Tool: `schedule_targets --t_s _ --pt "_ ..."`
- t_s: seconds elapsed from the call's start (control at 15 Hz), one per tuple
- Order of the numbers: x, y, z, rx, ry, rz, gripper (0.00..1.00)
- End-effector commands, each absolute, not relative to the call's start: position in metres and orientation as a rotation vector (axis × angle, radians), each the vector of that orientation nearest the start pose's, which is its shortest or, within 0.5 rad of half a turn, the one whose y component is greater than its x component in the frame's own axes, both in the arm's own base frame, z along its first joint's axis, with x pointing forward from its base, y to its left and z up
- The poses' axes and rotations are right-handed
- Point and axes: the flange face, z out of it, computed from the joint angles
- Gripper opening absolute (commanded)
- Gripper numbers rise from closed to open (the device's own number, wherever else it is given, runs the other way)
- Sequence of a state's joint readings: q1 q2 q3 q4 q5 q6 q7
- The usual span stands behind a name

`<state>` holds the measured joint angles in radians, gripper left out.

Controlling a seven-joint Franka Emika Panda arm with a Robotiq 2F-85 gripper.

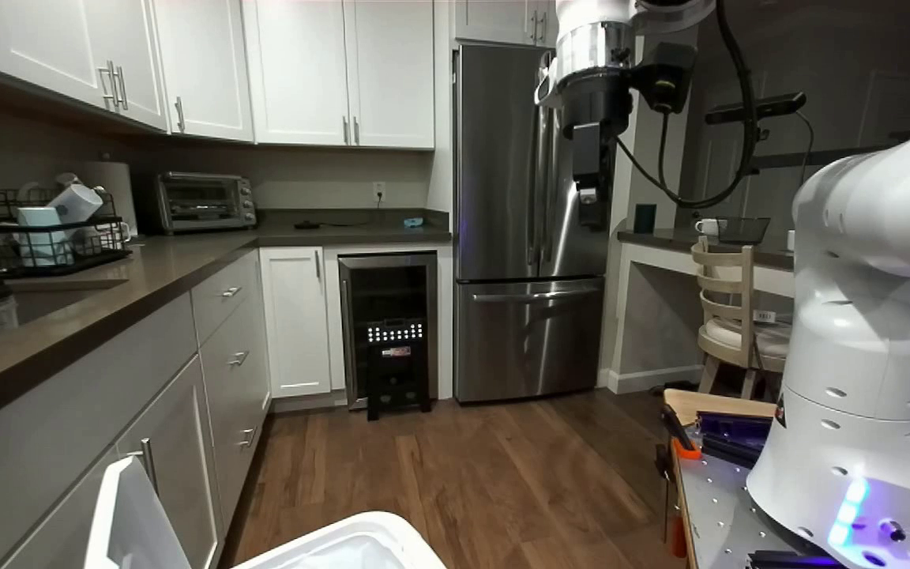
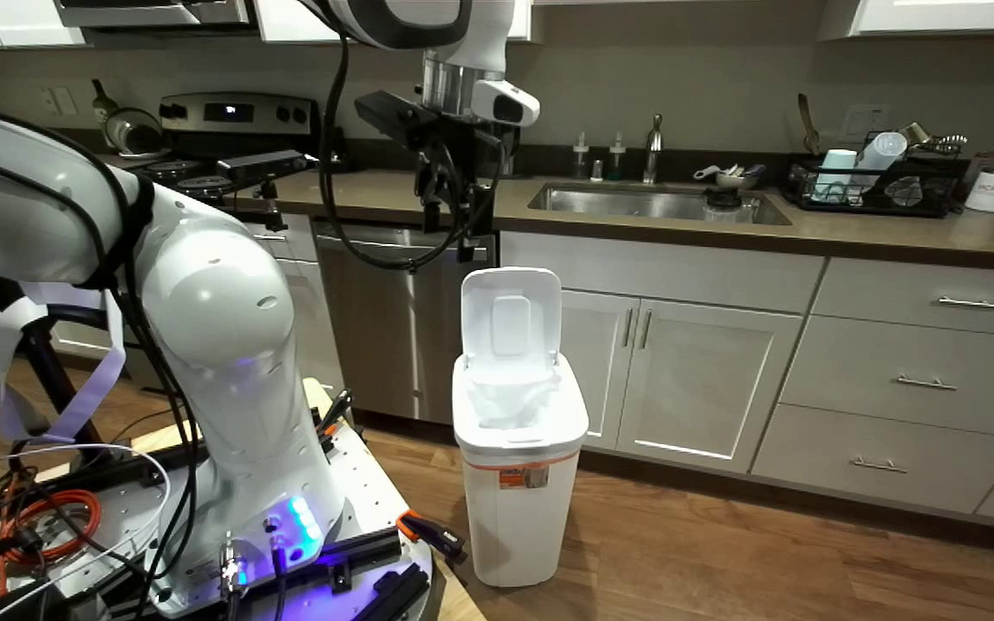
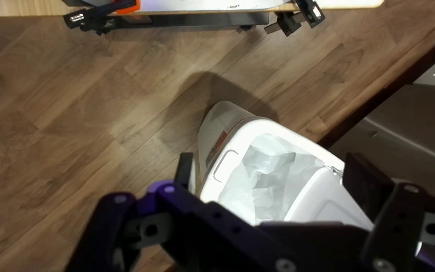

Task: Close the bin

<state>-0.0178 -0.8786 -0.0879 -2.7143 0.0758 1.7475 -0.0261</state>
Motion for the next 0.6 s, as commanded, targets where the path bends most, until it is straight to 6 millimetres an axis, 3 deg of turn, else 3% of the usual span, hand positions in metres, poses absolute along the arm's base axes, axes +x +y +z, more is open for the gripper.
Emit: schedule_targets --t_s 0.0,0.07,0.13,0.53 --pt "0.294 0.011 0.433 -2.956 0.009 0.146 1.0" --pt "0.3 0.022 0.425 -2.951 -0.027 0.146 1.0" --pt "0.325 0.025 0.399 -2.948 -0.072 0.141 1.0" --pt "0.384 0.064 0.336 -2.909 -0.393 0.125 1.0"
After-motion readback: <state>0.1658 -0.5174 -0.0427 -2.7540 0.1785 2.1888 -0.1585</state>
